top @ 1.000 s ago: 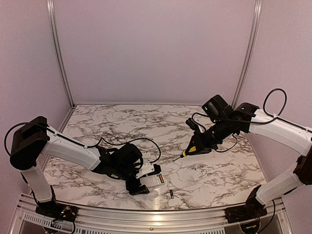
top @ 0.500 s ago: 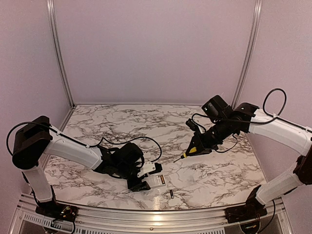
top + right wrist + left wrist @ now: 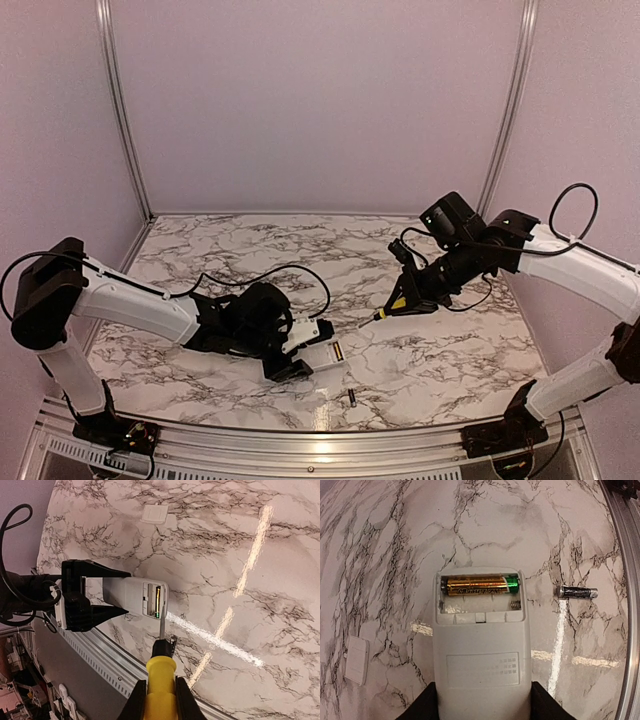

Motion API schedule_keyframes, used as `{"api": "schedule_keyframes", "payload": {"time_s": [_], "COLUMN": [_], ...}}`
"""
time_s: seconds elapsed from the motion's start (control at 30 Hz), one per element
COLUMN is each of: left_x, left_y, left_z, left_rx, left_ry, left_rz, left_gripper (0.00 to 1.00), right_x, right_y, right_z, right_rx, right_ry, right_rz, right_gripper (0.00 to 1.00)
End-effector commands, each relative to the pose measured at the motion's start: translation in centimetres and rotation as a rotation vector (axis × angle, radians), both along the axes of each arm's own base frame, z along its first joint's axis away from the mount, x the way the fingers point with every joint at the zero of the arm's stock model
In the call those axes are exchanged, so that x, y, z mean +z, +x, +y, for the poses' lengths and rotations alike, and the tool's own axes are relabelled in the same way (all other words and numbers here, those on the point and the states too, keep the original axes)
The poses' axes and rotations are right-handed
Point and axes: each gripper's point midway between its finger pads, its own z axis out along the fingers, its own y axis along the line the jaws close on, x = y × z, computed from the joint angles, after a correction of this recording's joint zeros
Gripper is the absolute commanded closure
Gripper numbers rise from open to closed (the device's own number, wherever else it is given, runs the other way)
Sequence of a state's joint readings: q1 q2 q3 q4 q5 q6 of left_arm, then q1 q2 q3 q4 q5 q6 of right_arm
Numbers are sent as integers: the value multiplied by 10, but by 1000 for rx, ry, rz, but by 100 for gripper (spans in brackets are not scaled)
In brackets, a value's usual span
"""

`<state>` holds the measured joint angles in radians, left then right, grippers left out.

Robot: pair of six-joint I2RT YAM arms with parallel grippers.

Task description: Unload the batteries from the remote control

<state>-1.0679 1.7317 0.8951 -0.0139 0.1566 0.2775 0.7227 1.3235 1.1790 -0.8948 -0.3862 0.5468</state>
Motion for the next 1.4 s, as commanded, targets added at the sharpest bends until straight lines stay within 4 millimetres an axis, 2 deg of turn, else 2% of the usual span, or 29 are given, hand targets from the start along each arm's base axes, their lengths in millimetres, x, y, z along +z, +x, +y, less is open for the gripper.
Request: {"api": "schedule_keyframes", "payload": {"time_s": [0.0,0.23,0.43,0.47,0.63,0.73,0.97,1.17,1.37], "left_x": [24,28,32,28,24,24,8,5,4], "left_y": [9,11,13,11,13,14,16,17,19], "left_z": [-7,-10,-15,-13,-11,-11,-7,-7,-9], "left_rx": [0,5,6,9,35,55,97,113,128], "left_ry": [-61,-63,-66,-42,-15,-9,66,86,94], "left_rz": [-79,-82,-73,-59,-35,-21,24,41,54], "left_gripper": [98,100,100,100,100,100,100,100,100], "right_x": [18,17,2,-1,-14,-16,-20,-27,-33], "right_y": [7,5,0,1,1,3,8,12,13], "right_z": [6,20,39,41,46,49,52,49,54], "right_rx": [-36,-3,42,43,50,50,50,44,63], "right_ry": [39,38,-16,-31,-108,-123,-150,-202,-217], "right_rz": [-32,-26,-9,-8,11,12,13,15,29], "right_gripper": [100,100,100,100,100,100,100,100,100]}}
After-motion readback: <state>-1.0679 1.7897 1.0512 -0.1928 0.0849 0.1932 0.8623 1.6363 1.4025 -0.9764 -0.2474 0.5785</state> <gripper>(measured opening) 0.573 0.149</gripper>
